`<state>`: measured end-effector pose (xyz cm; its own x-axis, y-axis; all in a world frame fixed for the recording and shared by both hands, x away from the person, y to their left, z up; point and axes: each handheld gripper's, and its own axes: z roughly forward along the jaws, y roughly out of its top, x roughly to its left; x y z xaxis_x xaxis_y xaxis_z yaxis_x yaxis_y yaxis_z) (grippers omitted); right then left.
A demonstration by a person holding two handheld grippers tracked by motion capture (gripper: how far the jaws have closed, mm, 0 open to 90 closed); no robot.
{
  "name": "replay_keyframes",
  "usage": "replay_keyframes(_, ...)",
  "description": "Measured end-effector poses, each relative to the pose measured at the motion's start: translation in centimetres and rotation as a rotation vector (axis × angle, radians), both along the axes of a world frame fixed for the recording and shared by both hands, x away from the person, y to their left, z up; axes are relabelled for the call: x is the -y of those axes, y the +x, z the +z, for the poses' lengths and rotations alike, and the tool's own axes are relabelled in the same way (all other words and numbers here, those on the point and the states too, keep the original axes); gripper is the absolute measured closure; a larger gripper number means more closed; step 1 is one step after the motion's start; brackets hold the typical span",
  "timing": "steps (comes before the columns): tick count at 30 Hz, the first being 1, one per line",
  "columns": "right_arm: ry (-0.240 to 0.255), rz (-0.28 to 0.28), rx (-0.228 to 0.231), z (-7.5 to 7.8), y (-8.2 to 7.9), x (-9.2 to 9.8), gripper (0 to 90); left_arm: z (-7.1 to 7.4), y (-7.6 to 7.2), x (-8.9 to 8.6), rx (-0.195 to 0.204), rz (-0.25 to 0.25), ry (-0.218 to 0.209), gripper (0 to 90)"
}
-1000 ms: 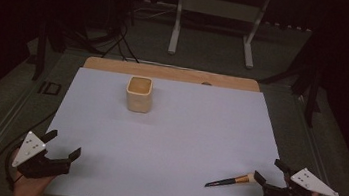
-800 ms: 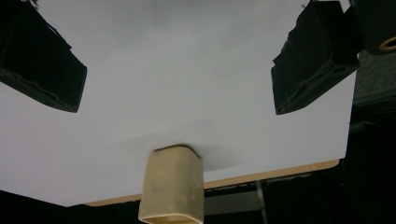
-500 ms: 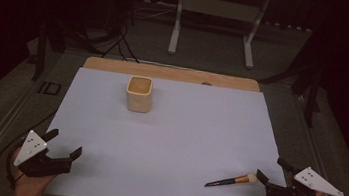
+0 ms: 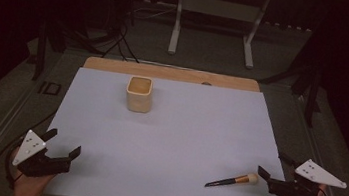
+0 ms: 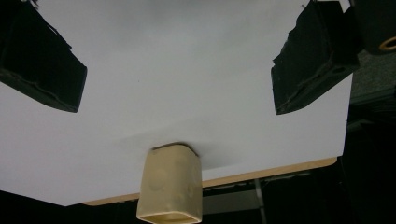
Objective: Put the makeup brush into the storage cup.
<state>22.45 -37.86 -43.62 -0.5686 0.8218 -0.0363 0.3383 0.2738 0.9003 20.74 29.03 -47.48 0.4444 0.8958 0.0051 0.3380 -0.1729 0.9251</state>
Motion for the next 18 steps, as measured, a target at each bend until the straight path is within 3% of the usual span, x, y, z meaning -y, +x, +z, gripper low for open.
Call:
replay_keyframes(11,-0.064,0.046,-0.077,0.7,1.3,-0.4,11.4,0.0,0.0,0.0,-0.002,-0.002,-0.001,4.6)
replay_keyframes(18,-0.129,0.082,-0.127,1.3,1.9,-0.7,11.4,-0.1,0.0,0.1,-0.003,-0.005,-0.004,4.6)
